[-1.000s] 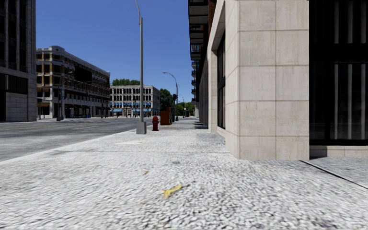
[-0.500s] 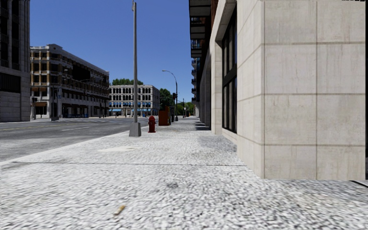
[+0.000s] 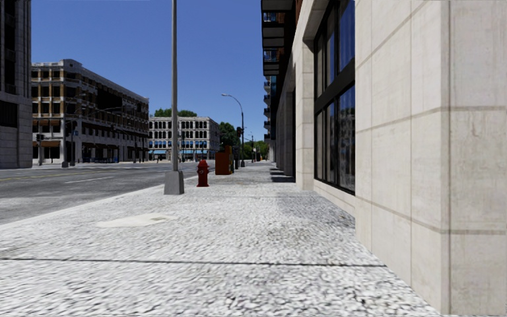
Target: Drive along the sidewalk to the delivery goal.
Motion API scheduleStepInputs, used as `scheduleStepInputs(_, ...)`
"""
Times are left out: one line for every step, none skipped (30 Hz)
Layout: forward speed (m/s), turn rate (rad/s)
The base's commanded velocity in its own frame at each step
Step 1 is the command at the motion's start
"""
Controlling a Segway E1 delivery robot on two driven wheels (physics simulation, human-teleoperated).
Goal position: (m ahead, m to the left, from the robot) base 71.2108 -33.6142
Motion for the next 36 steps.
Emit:
scheduleStepInputs(1.98, 0.00)
scheduleStepInputs(1.97, 0.00)
scheduleStepInputs(1.96, 0.00)
scheduleStepInputs(1.96, 0.00)
scheduleStepInputs(1.95, 0.00)
scheduleStepInputs(1.95, 0.00)
scheduleStepInputs(1.95, 0.00)
scheduleStepInputs(1.95, 0.00)
scheduleStepInputs(1.95, 0.00)
scheduleStepInputs(1.95, 0.00)
scheduleStepInputs(1.95, 0.00)
scheduleStepInputs(1.95, 0.00)
scheduleStepInputs(1.95, 0.00)
scheduleStepInputs(1.95, 0.00)
scheduleStepInputs(1.95, 0.00)
scheduleStepInputs(1.95, 0.00)
scheduleStepInputs(1.95, 0.00)
scheduleStepInputs(1.95, 0.00)
scheduleStepInputs(1.95, 0.00)
scheduleStepInputs(1.95, 0.00)
scheduleStepInputs(1.95, 0.00)
scheduleStepInputs(1.95, 0.00)
scheduleStepInputs(1.95, 0.00)
scheduleStepInputs(1.95, 0.00)
scheduleStepInputs(1.95, 0.00)
scheduleStepInputs(1.95, 0.00)
scheduleStepInputs(1.95, 0.00)
scheduleStepInputs(1.95, 0.00)
scheduleStepInputs(1.95, 0.00)
scheduleStepInputs(1.95, 0.00)
scheduleStepInputs(1.95, 0.00)
scheduleStepInputs(1.95, 0.00)
scheduleStepInputs(1.94, 0.05)
scheduleStepInputs(1.94, 0.09)
scheduleStepInputs(1.93, 0.09)
scheduleStepInputs(1.93, 0.09)
